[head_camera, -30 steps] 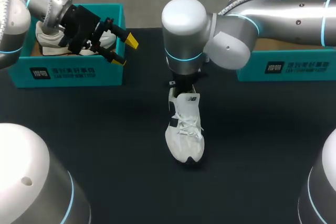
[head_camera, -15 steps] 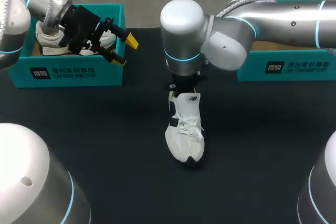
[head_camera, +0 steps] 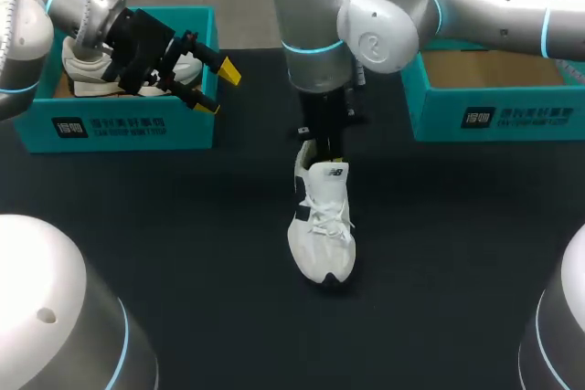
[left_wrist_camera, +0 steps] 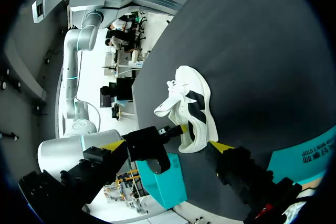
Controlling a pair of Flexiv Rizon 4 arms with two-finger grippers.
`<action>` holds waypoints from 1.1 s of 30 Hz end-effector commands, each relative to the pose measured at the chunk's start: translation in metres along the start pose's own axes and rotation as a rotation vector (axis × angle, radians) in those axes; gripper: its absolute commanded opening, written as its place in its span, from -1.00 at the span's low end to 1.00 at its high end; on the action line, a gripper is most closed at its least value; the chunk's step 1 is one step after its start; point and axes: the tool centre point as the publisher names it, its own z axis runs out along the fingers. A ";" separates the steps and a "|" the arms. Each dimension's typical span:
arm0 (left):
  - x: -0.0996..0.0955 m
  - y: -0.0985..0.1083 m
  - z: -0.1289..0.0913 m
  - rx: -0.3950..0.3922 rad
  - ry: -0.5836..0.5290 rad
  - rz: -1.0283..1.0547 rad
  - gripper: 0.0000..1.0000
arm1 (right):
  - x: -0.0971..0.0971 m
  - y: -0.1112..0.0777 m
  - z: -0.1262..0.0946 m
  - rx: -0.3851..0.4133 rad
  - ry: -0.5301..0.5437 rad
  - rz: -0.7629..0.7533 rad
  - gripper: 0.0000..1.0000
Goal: Take the shoe out of the shoebox, open the shoe tongue, remove and reinsert the insole, then place the shoe into the shoebox
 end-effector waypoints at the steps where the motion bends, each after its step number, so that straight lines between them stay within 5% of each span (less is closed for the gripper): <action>1: 0.000 0.000 0.000 0.001 0.003 0.001 1.00 | -0.003 0.006 0.001 0.044 0.011 -0.003 -1.00; 11: 0.000 0.000 0.000 0.001 0.003 0.001 1.00 | 0.000 0.005 0.002 0.091 0.029 0.014 -1.00; 29: 0.000 0.000 0.000 0.001 0.003 0.001 1.00 | 0.012 -0.030 -0.002 0.190 0.027 0.079 -1.00; 30: 0.000 0.000 0.000 0.001 0.003 0.001 1.00 | 0.012 -0.031 -0.003 0.191 0.022 0.081 -0.89; 32: 0.000 0.000 0.000 0.001 0.003 0.001 1.00 | 0.012 -0.032 -0.004 0.188 0.031 0.082 -0.04; 33: 0.000 0.000 0.000 0.001 0.003 0.001 1.00 | 0.012 -0.032 -0.005 0.186 0.035 0.082 0.95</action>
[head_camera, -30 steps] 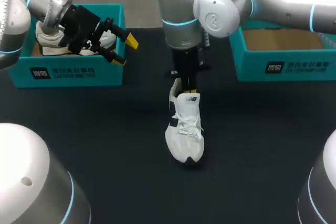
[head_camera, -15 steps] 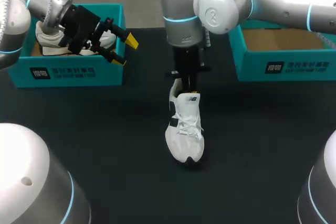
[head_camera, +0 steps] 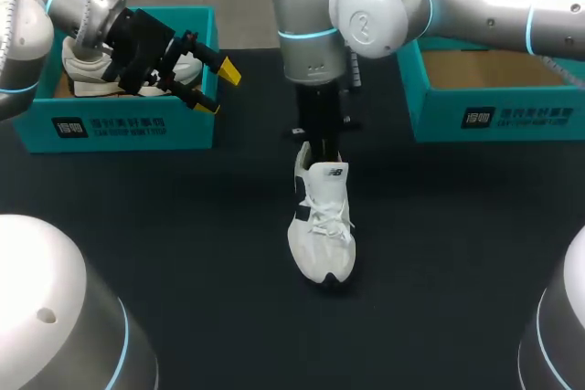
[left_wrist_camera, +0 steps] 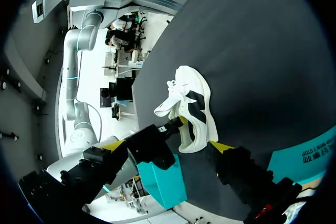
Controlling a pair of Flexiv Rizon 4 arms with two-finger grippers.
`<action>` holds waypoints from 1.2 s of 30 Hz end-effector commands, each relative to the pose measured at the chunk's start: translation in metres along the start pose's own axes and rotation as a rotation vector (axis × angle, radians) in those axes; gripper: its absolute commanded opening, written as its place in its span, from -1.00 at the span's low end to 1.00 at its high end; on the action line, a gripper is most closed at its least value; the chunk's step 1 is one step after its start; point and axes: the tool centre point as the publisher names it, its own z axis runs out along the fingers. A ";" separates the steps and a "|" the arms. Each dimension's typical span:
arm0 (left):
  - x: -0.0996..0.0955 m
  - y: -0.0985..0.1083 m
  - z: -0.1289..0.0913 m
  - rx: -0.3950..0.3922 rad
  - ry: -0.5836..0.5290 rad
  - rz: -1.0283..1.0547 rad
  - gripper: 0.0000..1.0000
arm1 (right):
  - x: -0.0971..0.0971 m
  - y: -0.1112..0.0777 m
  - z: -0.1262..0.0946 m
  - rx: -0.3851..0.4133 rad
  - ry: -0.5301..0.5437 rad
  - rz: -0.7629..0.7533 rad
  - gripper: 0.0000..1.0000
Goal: Take the shoe out of the shoebox, open the shoe tongue, remove and reinsert the insole, then place the shoe into the shoebox
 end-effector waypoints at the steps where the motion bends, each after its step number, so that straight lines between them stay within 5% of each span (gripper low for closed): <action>1: 0.000 0.000 0.000 0.001 0.003 0.001 1.00 | -0.001 -0.003 -0.003 -0.010 0.011 0.000 1.00; 20: 0.000 0.000 0.000 0.001 0.003 0.001 1.00 | -0.001 -0.005 0.003 -0.011 0.004 0.011 1.00; 36: 0.000 0.000 0.000 0.001 0.003 0.001 1.00 | -0.012 -0.030 -0.004 -0.032 -0.032 0.027 1.00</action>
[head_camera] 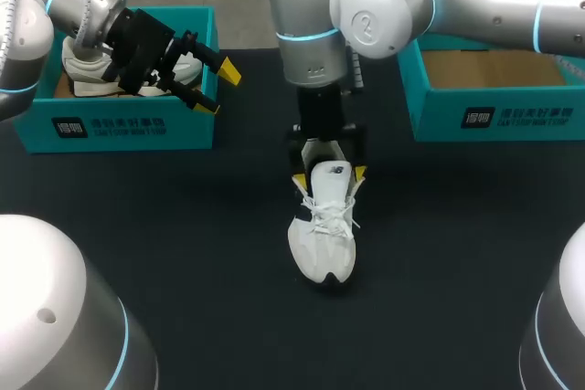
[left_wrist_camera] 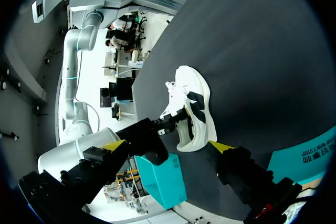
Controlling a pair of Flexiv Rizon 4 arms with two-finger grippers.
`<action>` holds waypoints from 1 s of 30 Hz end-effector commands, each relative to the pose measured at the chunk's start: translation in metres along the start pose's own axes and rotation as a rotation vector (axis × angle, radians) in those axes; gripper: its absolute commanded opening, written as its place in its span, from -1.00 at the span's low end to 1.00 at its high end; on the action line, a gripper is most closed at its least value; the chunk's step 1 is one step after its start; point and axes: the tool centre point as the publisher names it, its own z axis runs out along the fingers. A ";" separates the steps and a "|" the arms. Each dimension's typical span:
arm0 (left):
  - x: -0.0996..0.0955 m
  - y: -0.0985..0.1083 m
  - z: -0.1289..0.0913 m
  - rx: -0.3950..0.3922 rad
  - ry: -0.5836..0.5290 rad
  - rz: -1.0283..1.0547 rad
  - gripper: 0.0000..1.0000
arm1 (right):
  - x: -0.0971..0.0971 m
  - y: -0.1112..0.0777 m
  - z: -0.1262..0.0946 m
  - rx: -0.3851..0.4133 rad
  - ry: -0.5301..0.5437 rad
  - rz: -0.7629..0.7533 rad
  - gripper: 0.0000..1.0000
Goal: Take the shoe out of the shoebox, open the shoe tongue, remove and reinsert the insole, then place the shoe into the shoebox
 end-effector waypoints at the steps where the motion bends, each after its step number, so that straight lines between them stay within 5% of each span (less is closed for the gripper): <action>1: 0.000 0.000 0.000 0.001 0.003 0.001 1.00 | -0.007 -0.014 0.000 -0.007 0.000 0.006 1.00; 30: 0.000 0.000 0.000 0.001 0.003 0.001 1.00 | -0.004 -0.109 -0.055 -0.010 0.130 -0.017 1.00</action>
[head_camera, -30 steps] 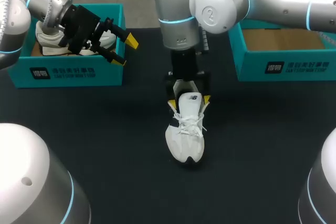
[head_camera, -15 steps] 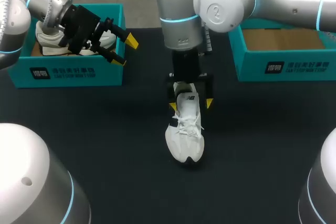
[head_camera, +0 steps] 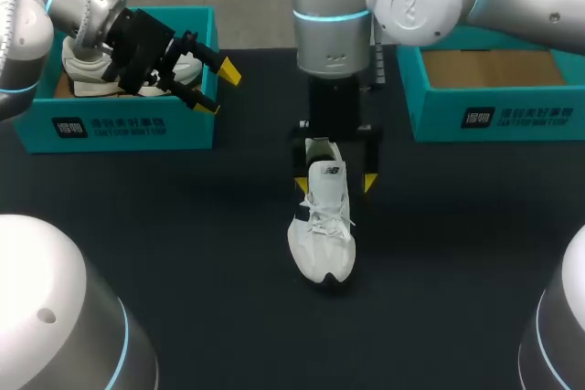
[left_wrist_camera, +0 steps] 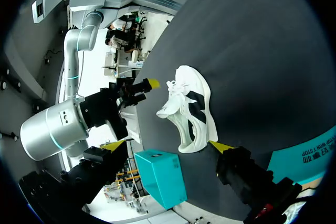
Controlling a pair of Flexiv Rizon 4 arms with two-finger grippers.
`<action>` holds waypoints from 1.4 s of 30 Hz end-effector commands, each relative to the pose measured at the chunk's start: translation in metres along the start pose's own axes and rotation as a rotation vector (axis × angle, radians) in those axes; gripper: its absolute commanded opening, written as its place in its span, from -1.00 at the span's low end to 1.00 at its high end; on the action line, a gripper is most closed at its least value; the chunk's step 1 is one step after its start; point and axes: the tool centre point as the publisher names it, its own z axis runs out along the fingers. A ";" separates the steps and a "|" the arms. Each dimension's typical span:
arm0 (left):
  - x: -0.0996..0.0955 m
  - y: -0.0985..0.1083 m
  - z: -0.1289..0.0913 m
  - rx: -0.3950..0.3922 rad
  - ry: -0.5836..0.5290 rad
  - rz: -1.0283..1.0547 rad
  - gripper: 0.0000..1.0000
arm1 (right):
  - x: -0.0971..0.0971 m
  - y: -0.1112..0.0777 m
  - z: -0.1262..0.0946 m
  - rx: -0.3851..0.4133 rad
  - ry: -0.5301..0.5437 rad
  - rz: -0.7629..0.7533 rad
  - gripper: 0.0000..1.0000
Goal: Take the shoe out of the shoebox, open the shoe tongue, remove and reinsert the insole, then place the shoe into the shoebox
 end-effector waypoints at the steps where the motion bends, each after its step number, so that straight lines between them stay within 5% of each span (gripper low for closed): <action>1: 0.000 0.000 0.000 0.001 0.003 0.001 1.00 | 0.001 -0.011 -0.004 -0.022 0.020 -0.004 1.00; 4: 0.000 0.000 0.000 0.001 0.003 0.001 1.00 | 0.006 -0.015 -0.007 -0.024 0.029 -0.013 1.00; 5: 0.000 0.000 0.000 0.001 0.003 0.001 1.00 | 0.007 -0.016 -0.007 -0.023 0.032 -0.018 0.73; 6: 0.000 0.000 0.000 0.001 0.003 0.001 1.00 | 0.008 -0.017 -0.007 -0.022 0.033 -0.020 0.05; 9: 0.000 0.000 0.000 0.001 0.003 0.001 1.00 | 0.010 -0.018 -0.006 -0.018 0.035 -0.029 -1.00; 23: 0.000 0.000 0.000 0.001 0.003 0.001 1.00 | 0.014 -0.007 0.005 -0.018 0.066 -0.048 -1.00; 42: 0.000 0.000 0.000 0.001 0.003 0.001 1.00 | 0.025 0.047 0.029 -0.079 0.013 -0.098 -1.00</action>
